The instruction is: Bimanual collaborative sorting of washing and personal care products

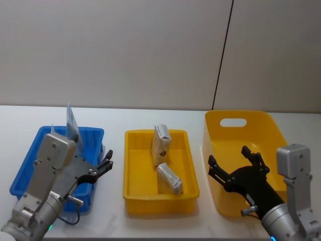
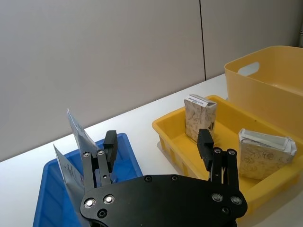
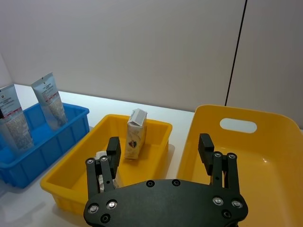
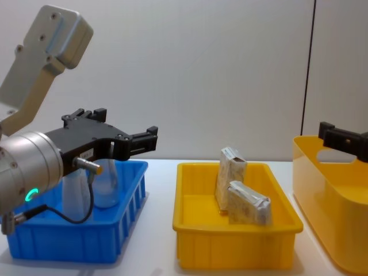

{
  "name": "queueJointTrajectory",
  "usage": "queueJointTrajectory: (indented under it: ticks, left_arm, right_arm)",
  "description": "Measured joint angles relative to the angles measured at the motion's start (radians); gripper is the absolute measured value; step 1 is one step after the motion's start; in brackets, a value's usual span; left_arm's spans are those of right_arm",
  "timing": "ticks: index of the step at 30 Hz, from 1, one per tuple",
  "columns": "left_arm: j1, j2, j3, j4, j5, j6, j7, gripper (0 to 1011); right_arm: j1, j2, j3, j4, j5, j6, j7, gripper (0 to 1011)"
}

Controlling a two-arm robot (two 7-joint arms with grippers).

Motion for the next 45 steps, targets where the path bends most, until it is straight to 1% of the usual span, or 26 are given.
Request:
queueJointTrajectory:
  ticks: [10, 13, 20, 21, 23, 25, 28, 34, 35, 37, 39, 45]
  left_arm:
    - [0.000, 0.000, 0.000, 0.000, 0.000, 0.000, 0.000, 1001]
    - [0.000, 0.000, 0.000, 0.000, 0.000, 0.000, 0.000, 1001]
    - [0.000, 0.000, 0.000, 0.000, 0.000, 0.000, 0.000, 1001]
    - [0.000, 0.000, 0.000, 0.000, 0.000, 0.000, 0.000, 1001]
    - [0.000, 0.000, 0.000, 0.000, 0.000, 0.000, 0.000, 1001]
    - [0.000, 0.000, 0.000, 0.000, 0.000, 0.000, 0.000, 1001]
    - [0.000, 0.000, 0.000, 0.000, 0.000, 0.000, 0.000, 1001]
    - [0.000, 0.000, 0.000, 0.000, 0.000, 0.000, 0.000, 1001]
    - [0.000, 0.000, 0.000, 0.000, 0.000, 0.000, 0.000, 1001]
    - [0.000, 0.000, 0.000, 0.000, 0.000, 0.000, 0.000, 1001]
    - [0.000, 0.000, 0.000, 0.000, 0.000, 0.000, 0.000, 1001]
    - [0.000, 0.000, 0.000, 0.000, 0.000, 0.000, 0.000, 1001]
  right_arm:
    - [0.005, -0.003, -0.002, 0.003, 0.000, 0.003, 0.001, 1003]
    - [0.018, -0.009, -0.008, 0.011, 0.000, 0.012, 0.005, 1003]
    - [0.064, -0.029, -0.029, 0.037, -0.001, 0.058, 0.014, 1003]
    - [0.076, -0.033, -0.035, 0.043, -0.003, 0.075, 0.015, 1003]
    - [0.090, -0.037, -0.043, 0.049, -0.006, 0.089, 0.016, 1003]
    - [0.115, -0.045, -0.055, 0.062, -0.013, 0.125, 0.019, 1003]
    - [0.132, -0.050, -0.065, 0.070, -0.018, 0.150, 0.022, 1003]
    - [0.178, -0.064, -0.088, 0.093, -0.028, 0.224, 0.029, 1003]
    - [0.188, -0.066, -0.092, 0.100, -0.030, 0.244, 0.032, 1003]
    - [0.193, -0.068, -0.094, 0.103, -0.031, 0.250, 0.032, 1003]
    - [0.215, -0.074, -0.105, 0.116, -0.035, 0.289, 0.038, 1003]
    - [0.246, -0.085, -0.120, 0.141, -0.039, 0.343, 0.046, 1003]
